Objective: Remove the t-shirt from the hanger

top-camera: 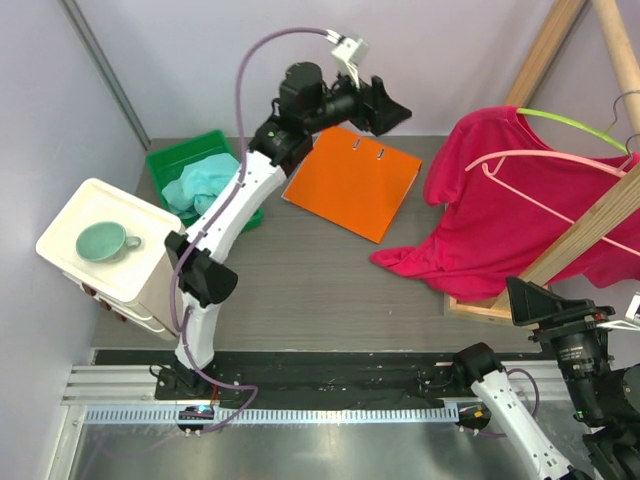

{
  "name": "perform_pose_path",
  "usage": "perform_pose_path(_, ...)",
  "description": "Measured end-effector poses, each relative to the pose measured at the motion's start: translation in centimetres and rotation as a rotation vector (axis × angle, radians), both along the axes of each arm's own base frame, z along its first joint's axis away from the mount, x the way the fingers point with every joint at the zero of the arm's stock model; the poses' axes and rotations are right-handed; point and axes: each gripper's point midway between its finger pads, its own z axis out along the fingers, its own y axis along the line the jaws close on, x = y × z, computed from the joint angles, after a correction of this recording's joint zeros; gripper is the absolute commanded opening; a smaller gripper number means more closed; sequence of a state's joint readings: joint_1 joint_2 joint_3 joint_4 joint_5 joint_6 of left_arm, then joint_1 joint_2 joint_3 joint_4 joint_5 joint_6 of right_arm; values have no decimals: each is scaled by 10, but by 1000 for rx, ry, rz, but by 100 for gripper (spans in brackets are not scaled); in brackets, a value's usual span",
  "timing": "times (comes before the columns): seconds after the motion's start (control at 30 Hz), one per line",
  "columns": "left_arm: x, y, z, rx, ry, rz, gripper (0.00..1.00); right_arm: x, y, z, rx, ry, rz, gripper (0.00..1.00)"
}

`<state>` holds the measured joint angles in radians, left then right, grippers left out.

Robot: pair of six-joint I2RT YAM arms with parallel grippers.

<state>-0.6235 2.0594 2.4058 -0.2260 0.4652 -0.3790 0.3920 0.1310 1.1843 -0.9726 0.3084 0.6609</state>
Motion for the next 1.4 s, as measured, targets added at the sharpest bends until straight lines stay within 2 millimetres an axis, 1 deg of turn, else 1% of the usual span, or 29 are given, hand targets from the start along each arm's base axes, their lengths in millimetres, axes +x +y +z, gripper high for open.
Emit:
perform_pose_path(0.07, -10, -21, -25, 33, 24, -42, 77, 2, 4, 4, -22, 6, 16, 70)
perform_pose_path(0.13, -22, -36, -50, 75, 30, -54, 77, 8, 11, 10, -62, 23, 47, 72)
perform_pose_path(0.17, -29, -39, -62, 100, 45, -58, 77, 12, 15, 13, -84, 32, 59, 73)
perform_pose_path(0.2, -39, -43, -80, 134, 57, -55, 77, 17, 20, 19, -116, 43, 78, 73)
perform_pose_path(0.27, -62, -46, -103, 184, 77, -58, 77, 27, 27, 31, -165, 55, 105, 74)
perform_pose_path(0.33, -92, -47, -117, 212, 87, -71, 76, 38, 37, 45, -210, 61, 140, 75)
perform_pose_path(0.4, -123, -41, -122, 218, 86, -80, 76, 48, 49, 56, -242, 63, 183, 76)
perform_pose_path(0.43, -139, -38, -120, 208, 78, -91, 76, 51, 54, 59, -252, 65, 203, 76)
perform_pose_path(0.5, -164, -27, -114, 184, 61, -99, 75, 60, 68, 68, -262, 68, 259, 77)
perform_pose_path(0.57, -179, -15, -106, 150, 42, -88, 75, 71, 77, 75, -258, 69, 284, 77)
perform_pose_path(0.67, -200, 7, -101, 107, 42, -60, 73, 88, 84, 79, -237, 84, 304, 77)
perform_pose_path(0.73, -211, 19, -108, 95, 67, -41, 73, 101, 90, 84, -215, 91, 326, 77)
perform_pose_path(0.77, -216, 25, -115, 92, 87, -33, 73, 103, 90, 85, -211, 92, 323, 77)
perform_pose_path(0.8, -221, 31, -122, 92, 104, -25, 73, 109, 92, 86, -203, 98, 330, 77)
perform_pose_path(0.87, -230, 42, -142, 102, 150, -11, 73, 120, 98, 90, -194, 111, 355, 77)
perform_pose_path(0.93, -236, 52, -161, 118, 190, 8, 73, 134, 103, 94, -189, 121, 380, 77)
perform_pose_path(1.0, -241, 62, -178, 136, 227, 27, 73, 148, 108, 94, -184, 143, 394, 77)
perform_pose_path(1.03, -242, 66, -183, 139, 239, 37, 73, 152, 109, 94, -183, 150, 397, 77)
perform_pose_path(1.1, -245, 74, -190, 135, 260, 53, 72, 164, 118, 90, -183, 177, 421, 77)
perform_pose_path(1.17, -248, 82, -194, 122, 277, 67, 72, 172, 136, 89, -197, 198, 456, 79)
perform_pose_path(1.2, -249, 86, -195, 118, 286, 73, 71, 176, 150, 86, -216, 212, 477, 79)
perform_pose_path(1.27, -251, 91, -197, 105, 304, 84, 70, 176, 185, 81, -257, 230, 535, 80)
perform_pose_path(1.33, -252, 94, -197, 95, 320, 93, 69, 172, 224, 67, -302, 259, 589, 80)
perform_pose_path(1.37, -253, 97, -197, 87, 329, 98, 69, 172, 237, 58, -323, 280, 598, 80)
perform_pose_path(1.4, -255, 100, -197, 82, 337, 103, 69, 173, 246, 51, -338, 298, 596, 80)
